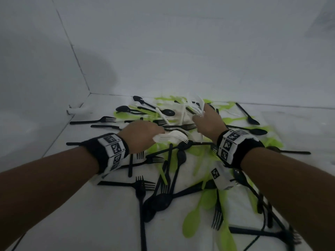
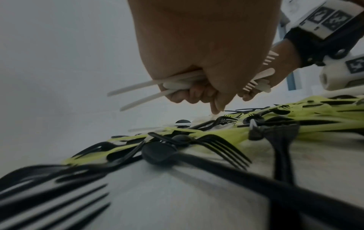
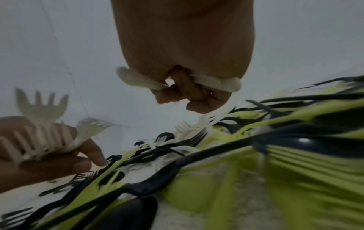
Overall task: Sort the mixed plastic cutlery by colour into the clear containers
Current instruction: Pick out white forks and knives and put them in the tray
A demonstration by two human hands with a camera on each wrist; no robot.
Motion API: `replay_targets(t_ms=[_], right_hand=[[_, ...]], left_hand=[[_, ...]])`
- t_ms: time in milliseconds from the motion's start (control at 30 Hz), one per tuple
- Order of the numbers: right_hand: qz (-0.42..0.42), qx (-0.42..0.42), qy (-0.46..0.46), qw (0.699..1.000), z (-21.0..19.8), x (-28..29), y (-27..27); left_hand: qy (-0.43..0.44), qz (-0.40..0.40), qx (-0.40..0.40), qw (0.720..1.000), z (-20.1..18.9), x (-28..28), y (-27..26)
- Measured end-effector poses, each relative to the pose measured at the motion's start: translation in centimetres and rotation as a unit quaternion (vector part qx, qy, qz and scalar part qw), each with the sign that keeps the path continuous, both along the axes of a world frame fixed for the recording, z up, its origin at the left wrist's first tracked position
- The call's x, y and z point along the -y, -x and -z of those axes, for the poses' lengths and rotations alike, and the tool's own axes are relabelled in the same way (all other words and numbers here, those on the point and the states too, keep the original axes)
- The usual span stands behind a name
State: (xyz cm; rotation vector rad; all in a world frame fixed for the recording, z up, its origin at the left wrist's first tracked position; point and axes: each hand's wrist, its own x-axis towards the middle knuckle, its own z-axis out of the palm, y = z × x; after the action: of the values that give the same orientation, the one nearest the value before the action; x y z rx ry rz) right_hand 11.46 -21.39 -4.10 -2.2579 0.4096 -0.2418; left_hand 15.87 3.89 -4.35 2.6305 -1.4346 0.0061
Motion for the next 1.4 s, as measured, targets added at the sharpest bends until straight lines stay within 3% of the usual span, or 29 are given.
replay_targets(t_ms=[100, 200, 333, 467, 633, 733, 800, 933, 1033, 1133, 1300, 1400], right_hand=[[0.004, -0.011, 0.006, 1.000, 0.2, 1.9, 1.6], [0.009, -0.028, 0.033, 0.999, 0.5, 3.1, 2.9], [0.002, -0.065, 0.037, 0.997, 1.5, 3.2, 3.9], [0.019, -0.077, 0.036, 0.996, 2.0, 3.3, 4.4], [-0.015, -0.041, 0.010, 0.999, 1.5, 4.0, 5.2], [-0.004, -0.021, -0.019, 1.000, 1.5, 4.4, 4.9], [0.004, -0.009, -0.039, 0.999, 1.3, 4.5, 4.7], [0.004, -0.033, -0.009, 0.999, 1.3, 4.6, 4.0], [-0.020, -0.053, 0.022, 0.998, 1.3, 4.4, 3.5], [-0.057, -0.065, 0.058, 0.995, 1.0, 3.7, 3.0], [-0.129, -0.119, 0.224, 0.959, 0.5, 1.9, 0.7], [-0.149, -0.156, 0.266, 0.940, 0.9, 1.0, -0.7]], left_hand=[[-0.087, 0.021, 0.088, 0.992, -0.2, 2.7, -0.8], [-0.156, -0.009, 0.177, 0.972, -0.6, 4.8, -2.4], [-0.232, -0.041, 0.188, 0.954, -0.6, 6.1, -4.4], [-0.219, -0.047, 0.170, 0.959, 0.2, 6.2, -5.3], [-0.112, -0.001, 0.189, 0.976, -0.5, 4.8, -5.2], [-0.059, 0.045, 0.144, 0.987, -1.6, 3.7, -5.0], [-0.081, 0.035, 0.104, 0.991, -2.9, 3.0, -3.9], [-0.152, -0.043, -0.005, 0.987, -5.2, 2.4, -1.4], [-0.111, -0.105, -0.115, 0.982, -5.7, 2.3, -0.3], [-0.015, -0.171, -0.229, 0.958, -5.2, 1.7, 0.2], [0.080, -0.207, -0.215, 0.951, -4.0, 0.0, 1.8], [0.082, -0.209, -0.217, 0.950, -3.2, -0.9, 3.1]])
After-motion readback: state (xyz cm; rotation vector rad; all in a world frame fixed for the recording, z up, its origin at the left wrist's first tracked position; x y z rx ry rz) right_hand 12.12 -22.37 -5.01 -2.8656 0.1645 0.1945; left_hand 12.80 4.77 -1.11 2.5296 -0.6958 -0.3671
